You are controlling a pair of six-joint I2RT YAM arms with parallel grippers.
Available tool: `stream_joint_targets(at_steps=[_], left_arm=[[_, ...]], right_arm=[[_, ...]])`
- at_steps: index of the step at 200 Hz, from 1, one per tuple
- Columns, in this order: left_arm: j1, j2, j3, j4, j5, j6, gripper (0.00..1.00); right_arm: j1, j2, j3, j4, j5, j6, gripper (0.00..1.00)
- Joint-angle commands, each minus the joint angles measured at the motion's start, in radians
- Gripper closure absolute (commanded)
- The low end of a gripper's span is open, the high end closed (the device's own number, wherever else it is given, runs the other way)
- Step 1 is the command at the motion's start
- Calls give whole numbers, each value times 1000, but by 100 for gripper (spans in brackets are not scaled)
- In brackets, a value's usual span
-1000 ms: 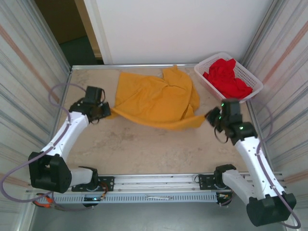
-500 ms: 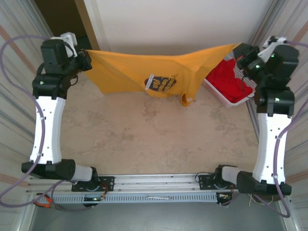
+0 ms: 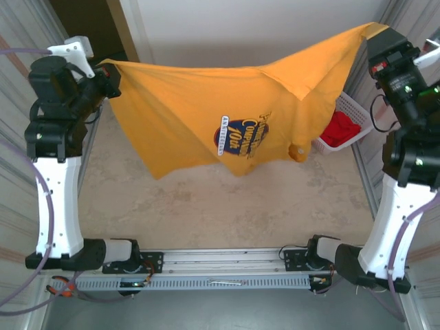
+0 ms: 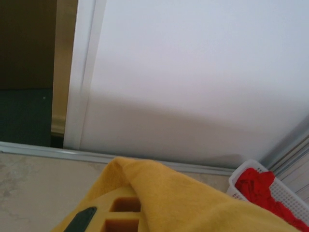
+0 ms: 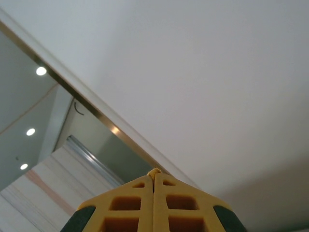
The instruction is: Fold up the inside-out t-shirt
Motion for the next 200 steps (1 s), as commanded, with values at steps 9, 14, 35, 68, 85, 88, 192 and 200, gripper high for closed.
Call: stream_joint_targets(at_steps=[9, 14, 35, 68, 85, 88, 192, 200], left_arm=[[21, 140, -27, 14, 12, 62, 98], [23, 162, -24, 11, 12, 63, 99], [34, 255, 10, 22, 16, 62, 100], [58, 458, 321, -57, 51, 6, 100], [59, 528, 526, -109, 61, -11, 100], [60, 527, 545, -106, 60, -17, 100], [71, 10, -277, 186, 36, 31, 100], [70, -33, -394, 198, 40, 29, 100]], right_arm=[[4, 143, -85, 20, -8, 13, 100], [6, 163, -92, 24, -7, 11, 100], [38, 286, -52, 27, -6, -11, 100], [81, 547, 294, -34, -75, 9, 100], [88, 646, 542, -102, -83, 25, 100], [86, 659, 582, -110, -82, 31, 100], [-7, 47, -318, 173, -82, 16, 100], [-3, -37, -470, 174, -73, -1, 100]])
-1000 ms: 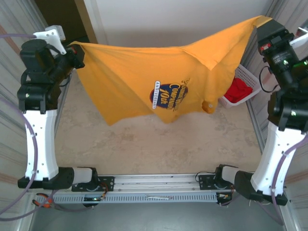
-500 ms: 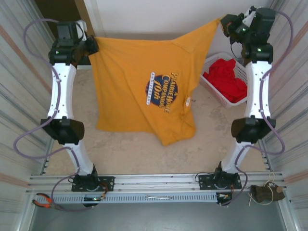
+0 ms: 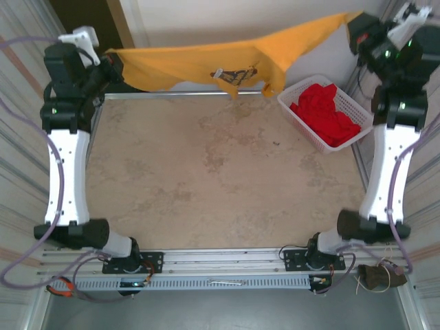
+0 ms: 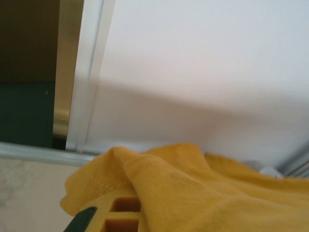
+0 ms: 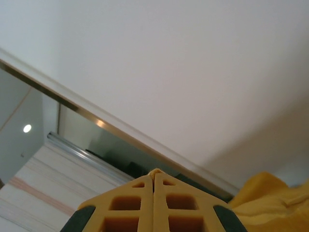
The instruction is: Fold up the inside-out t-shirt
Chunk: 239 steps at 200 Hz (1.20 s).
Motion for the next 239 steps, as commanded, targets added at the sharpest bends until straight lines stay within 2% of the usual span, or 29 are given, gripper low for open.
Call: stream_joint_targets(at_steps=[1, 27, 52, 87, 118, 149, 186, 210, 239], left_arm=[[9, -79, -261, 37, -8, 30, 100], [-8, -214, -617, 36, -1, -1, 100], [-56, -361, -895, -7, -22, -53, 100], [-158, -522, -1151, -97, -49, -183, 100], [-287, -555, -1259, -130, -118, -289, 100], [-324, -491, -1241, -192, -160, -344, 97], [-323, -413, -1210, -191, -204, -330, 93], [-304, -354, -1169, -177, -232, -298, 93], [-245, -259, -1113, -135, -228, -250, 92]], right_arm=[[0, -173, -370, 58, 30, -73, 100], [21, -460, -817, -33, 79, -117, 100], [68, -708, -1063, -254, 156, -133, 100], [231, -1007, -1243, -577, 345, -55, 100], [309, -1150, -1304, -754, 448, 21, 100], [313, -1176, -1299, -831, 468, 22, 100], [312, -1120, -1313, -750, 471, 19, 100], [313, -1019, -1307, -635, 476, 5, 100], [312, -827, -1284, -455, 469, -18, 100]])
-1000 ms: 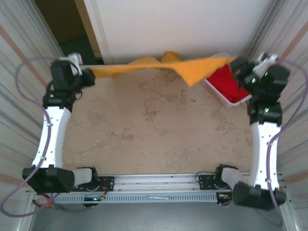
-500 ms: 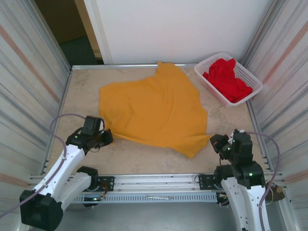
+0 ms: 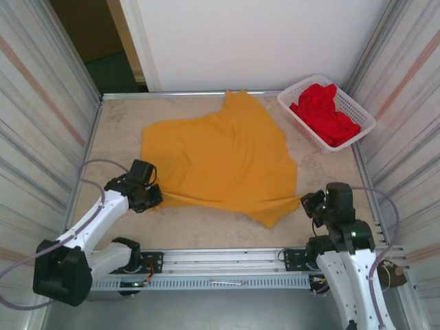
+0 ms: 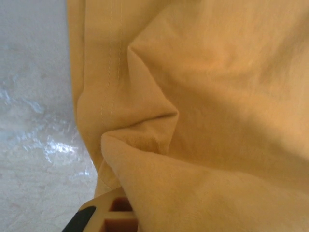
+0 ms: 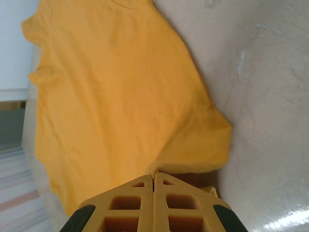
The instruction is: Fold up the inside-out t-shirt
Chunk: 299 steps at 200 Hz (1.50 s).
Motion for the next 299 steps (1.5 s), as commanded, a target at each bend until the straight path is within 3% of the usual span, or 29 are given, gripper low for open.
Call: stream_joint_targets(at_steps=[1, 70, 111, 126, 137, 165, 209, 262, 299], left_arm=[[43, 59, 62, 29, -37, 50, 92], [132, 328, 210, 66, -15, 152, 88], [147, 443, 269, 87, -26, 144, 77], [159, 473, 310, 82, -25, 146, 69], [169, 483, 352, 65, -25, 148, 63], [189, 426, 405, 20, -31, 160, 46], [187, 211, 261, 1, 48, 82, 44], [-32, -100, 4, 9, -93, -69, 41], [-63, -136, -48, 25, -155, -105, 40]], right_arm=[[6, 134, 24, 184, 19, -24, 100], [-9, 659, 201, 437, 18, -102, 100], [-25, 934, 329, 535, 13, -127, 100], [-38, 1044, 397, 572, -27, -178, 68], [-46, 1096, 457, 568, -64, -229, 54], [-3, 1031, 501, 484, -32, -322, 46], [135, 799, 338, 311, 86, -319, 44], [237, 679, 67, 347, 79, -205, 45], [289, 768, 40, 436, 37, -154, 46]])
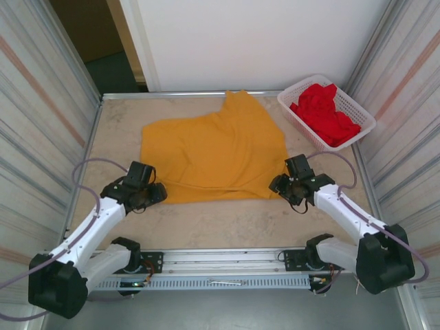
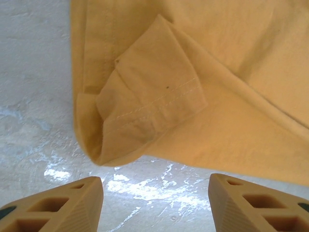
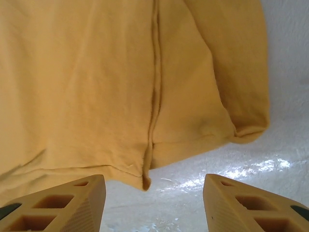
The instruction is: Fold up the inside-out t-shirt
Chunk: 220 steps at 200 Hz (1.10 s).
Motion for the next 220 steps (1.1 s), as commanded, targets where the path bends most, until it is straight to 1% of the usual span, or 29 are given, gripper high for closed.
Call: stream_joint_targets(at_steps=[1, 32, 64, 88, 93, 109, 130, 160, 187, 203, 220], left_arm=[[-7, -8, -20, 3, -82, -60, 40], [-8, 14, -9, -2, -91, -53, 40], [-8, 16, 17, -2, -93, -46, 40], [-8, 22, 41, -5, -103, -41, 40], [-8, 23, 46, -5, -104, -40, 40], [-8, 25, 57, -9, -105, -35, 39], [-8, 23, 70, -15, -105, -35, 39], [-7, 17, 80, -22, -101, -35, 39], [-8, 15, 88, -36, -101, -28, 39], [-9, 15, 88, -39, -103, -24, 39], [-8, 19, 86, -33, -98, -22, 39]], right_arm=[[40, 47, 2, 71, -11, 60, 46], [97, 102, -2, 103, 0, 100, 46], [125, 140, -13, 136, 8, 135, 47], [131, 174, -9, 159, -2, 146, 52], [132, 179, -7, 165, -5, 148, 56], [133, 189, 4, 173, -12, 149, 71], [135, 195, 21, 169, -13, 147, 100], [131, 164, 47, 146, -2, 129, 100], [113, 146, 126, 107, 3, 88, 100], [82, 179, 198, 87, -11, 49, 100], [43, 253, 285, 89, -42, 11, 100]])
